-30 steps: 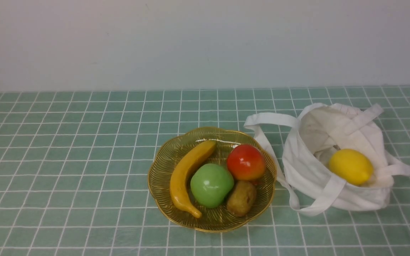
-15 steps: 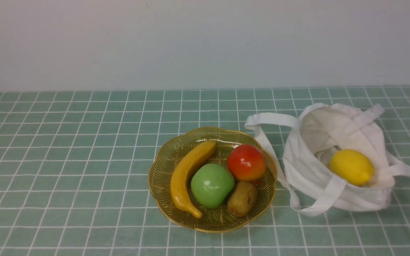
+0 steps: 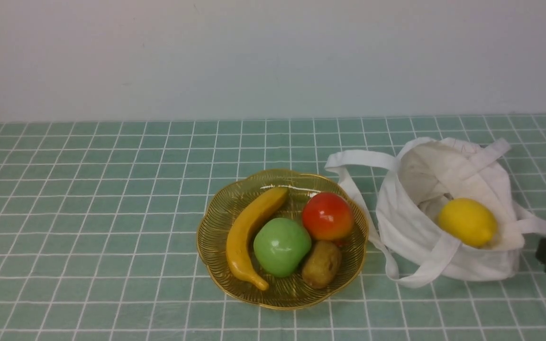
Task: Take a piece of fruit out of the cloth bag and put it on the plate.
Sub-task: Use the right arm to grab a lemon from the bag
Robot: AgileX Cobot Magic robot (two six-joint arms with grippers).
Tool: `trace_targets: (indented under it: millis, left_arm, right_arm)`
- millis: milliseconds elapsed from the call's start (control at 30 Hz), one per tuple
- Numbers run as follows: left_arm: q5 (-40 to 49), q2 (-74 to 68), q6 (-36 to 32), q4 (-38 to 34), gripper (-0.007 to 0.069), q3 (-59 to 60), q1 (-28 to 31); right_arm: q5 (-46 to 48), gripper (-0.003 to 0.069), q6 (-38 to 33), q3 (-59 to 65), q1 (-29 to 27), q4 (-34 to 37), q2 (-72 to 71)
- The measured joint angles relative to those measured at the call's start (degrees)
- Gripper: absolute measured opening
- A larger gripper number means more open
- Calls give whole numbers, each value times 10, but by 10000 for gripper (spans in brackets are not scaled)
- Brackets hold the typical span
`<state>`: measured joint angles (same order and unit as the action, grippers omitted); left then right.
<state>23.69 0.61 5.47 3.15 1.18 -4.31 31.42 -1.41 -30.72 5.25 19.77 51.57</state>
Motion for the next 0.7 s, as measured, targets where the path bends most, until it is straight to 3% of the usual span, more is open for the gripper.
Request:
trace_targets:
  millis: [300,433,567,700]
  left_arm:
    - [0,0,0,0,-8,0,0]
    - [0,0,0,0,-8,0,0]
    - [0,0,0,0,-8,0,0]
    - [0,0,0,0,-8,0,0]
  right_arm:
    - [71,60,14,-159,2,-90,243]
    - [66,128,54,-208,2,-137,317]
    - [56,235,67,-248,2,-175,370]
    - [40,413,67,-273,2,-194,411]
